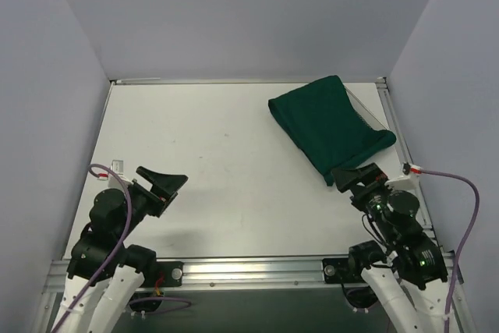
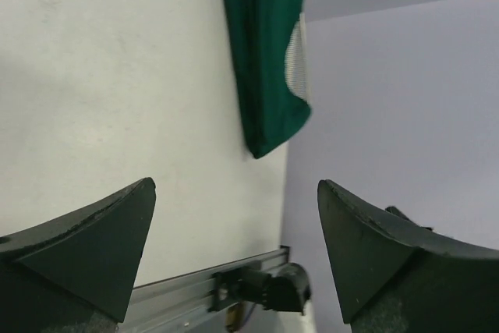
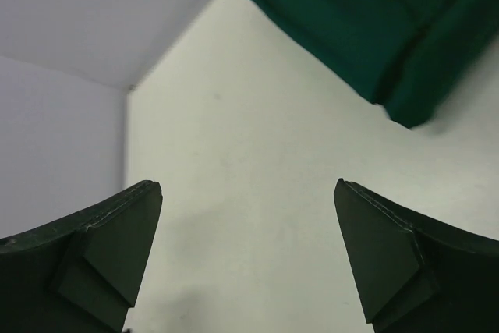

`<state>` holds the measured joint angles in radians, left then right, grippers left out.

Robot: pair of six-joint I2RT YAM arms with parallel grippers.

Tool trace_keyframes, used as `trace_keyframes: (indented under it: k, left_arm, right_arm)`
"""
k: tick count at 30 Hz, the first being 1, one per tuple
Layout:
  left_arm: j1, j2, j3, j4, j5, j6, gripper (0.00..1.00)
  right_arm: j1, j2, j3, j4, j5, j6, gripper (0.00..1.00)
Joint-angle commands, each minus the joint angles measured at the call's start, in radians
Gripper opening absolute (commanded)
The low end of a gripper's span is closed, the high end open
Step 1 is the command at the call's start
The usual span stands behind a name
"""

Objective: Open and lay out the surgical kit
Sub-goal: Move the surgical kit at the center of the board.

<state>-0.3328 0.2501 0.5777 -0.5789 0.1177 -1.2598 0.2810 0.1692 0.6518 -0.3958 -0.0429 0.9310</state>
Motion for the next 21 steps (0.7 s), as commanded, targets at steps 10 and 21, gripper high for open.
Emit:
trace_keyframes:
  k: [10,21]
  left_arm:
    - [-0.002,0.297,0.177,0.083,0.111,0.407,0.94]
    - [-0.009,0.886,0.359,0.338,0.1,0.451,1.0]
  right_arm:
    - [-0.003,0.449,0.098,-0.16,0.242,-0.116,0.96]
    - [-0.061,0.665,0.204,-0.072,0.453,-0.106,0.97]
